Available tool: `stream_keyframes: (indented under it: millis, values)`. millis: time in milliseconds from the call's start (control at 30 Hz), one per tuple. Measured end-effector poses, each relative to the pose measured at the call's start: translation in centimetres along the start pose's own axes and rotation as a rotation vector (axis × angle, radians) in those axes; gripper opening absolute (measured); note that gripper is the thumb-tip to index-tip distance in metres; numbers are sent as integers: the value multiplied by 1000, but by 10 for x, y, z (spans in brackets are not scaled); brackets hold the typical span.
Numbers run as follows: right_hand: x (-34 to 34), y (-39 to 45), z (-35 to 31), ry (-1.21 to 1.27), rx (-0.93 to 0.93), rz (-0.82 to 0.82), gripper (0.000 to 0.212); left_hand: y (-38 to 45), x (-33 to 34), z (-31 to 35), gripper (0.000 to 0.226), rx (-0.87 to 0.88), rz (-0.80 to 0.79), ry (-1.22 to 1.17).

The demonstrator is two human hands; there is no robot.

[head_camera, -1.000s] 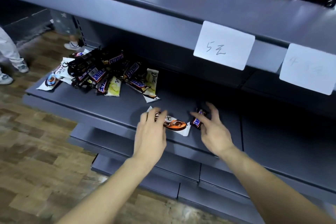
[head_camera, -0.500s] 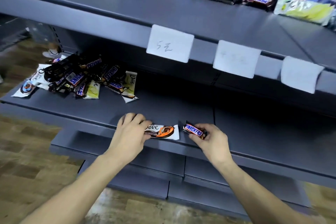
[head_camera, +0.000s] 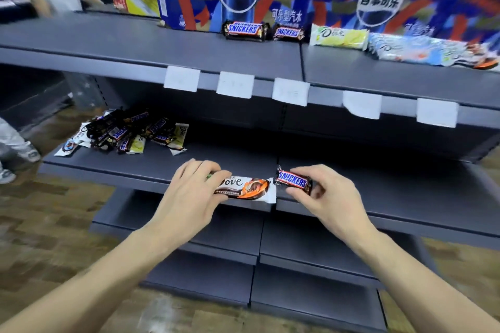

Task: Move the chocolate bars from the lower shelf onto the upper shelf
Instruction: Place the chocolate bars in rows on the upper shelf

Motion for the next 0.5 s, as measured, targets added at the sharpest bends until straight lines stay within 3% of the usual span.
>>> stream_keyframes:
  millis: [500]
  values:
    - [-180, -33, -46, 16, -250, 211, 35, 33, -139, 132, 40, 224, 226, 79]
Point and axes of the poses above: each hand's wrist, its own y-axis towards the middle knuckle, its own x-axis out of the palm, z = x × y, the point moved 8 cm from there along y, towards the middle knuckle, and after that the axes turned 2 degrees about z, right-handed, at the moved point
